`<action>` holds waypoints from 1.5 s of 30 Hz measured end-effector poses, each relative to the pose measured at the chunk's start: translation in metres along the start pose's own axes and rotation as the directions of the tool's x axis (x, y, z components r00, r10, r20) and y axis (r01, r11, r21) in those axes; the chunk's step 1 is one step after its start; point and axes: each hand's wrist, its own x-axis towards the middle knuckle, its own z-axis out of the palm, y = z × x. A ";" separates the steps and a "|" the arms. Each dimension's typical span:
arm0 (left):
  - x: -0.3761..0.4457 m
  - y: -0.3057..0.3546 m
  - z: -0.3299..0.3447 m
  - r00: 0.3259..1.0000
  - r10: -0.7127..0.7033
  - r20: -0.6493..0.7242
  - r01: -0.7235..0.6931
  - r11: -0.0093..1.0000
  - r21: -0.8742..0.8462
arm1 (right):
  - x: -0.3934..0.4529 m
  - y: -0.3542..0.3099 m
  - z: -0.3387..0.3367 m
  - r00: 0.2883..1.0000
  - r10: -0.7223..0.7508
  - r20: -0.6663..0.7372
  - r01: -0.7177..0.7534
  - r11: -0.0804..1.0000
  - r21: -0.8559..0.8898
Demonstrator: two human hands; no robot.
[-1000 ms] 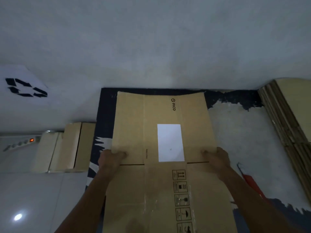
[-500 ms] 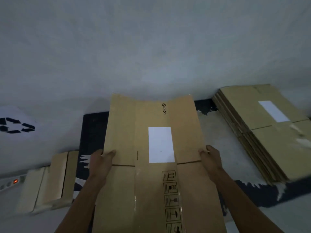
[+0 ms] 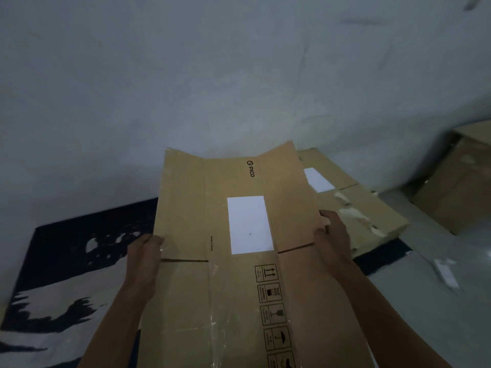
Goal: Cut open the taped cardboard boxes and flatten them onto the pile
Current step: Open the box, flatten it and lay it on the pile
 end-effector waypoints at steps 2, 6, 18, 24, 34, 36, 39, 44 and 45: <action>-0.006 0.005 0.031 1.000 0.008 0.025 -0.008 1.000 -0.002 | 0.018 0.011 -0.026 1.000 0.012 -0.028 -0.012 1.000 0.002; -0.003 0.009 0.088 0.998 -0.030 0.052 0.031 0.999 -0.013 | 0.053 0.033 -0.066 0.996 0.044 -0.075 -0.045 0.999 -0.014; 0.047 0.019 0.267 0.990 -0.092 0.109 0.097 0.995 -0.040 | 0.234 0.086 -0.128 0.999 0.006 -0.032 -0.015 0.966 -0.260; 0.066 0.026 0.334 0.987 -0.145 0.070 0.150 0.985 -0.082 | 0.307 0.086 -0.139 1.000 -0.009 0.015 0.013 0.962 -0.272; 0.093 0.032 0.429 0.967 -0.232 -0.106 0.224 0.971 -0.083 | 0.457 0.148 -0.110 0.979 0.033 0.203 0.027 0.959 -0.283; 0.098 0.031 0.446 0.960 -0.236 -0.152 0.233 0.972 -0.043 | 0.477 0.163 -0.099 0.976 0.057 0.211 0.006 0.958 -0.286; 0.099 0.025 0.466 0.955 -0.192 -0.227 0.205 0.978 0.037 | 0.498 0.183 -0.087 0.971 0.055 0.232 0.020 0.951 -0.308; 0.111 -0.012 0.478 0.923 -0.123 -0.365 0.259 0.900 0.351 | 0.513 0.216 -0.079 0.955 0.100 0.281 -0.002 0.945 -0.328; 0.114 -0.020 0.479 0.914 -0.139 -0.381 0.297 0.869 0.395 | 0.514 0.222 -0.079 0.954 0.105 0.282 0.003 0.933 -0.359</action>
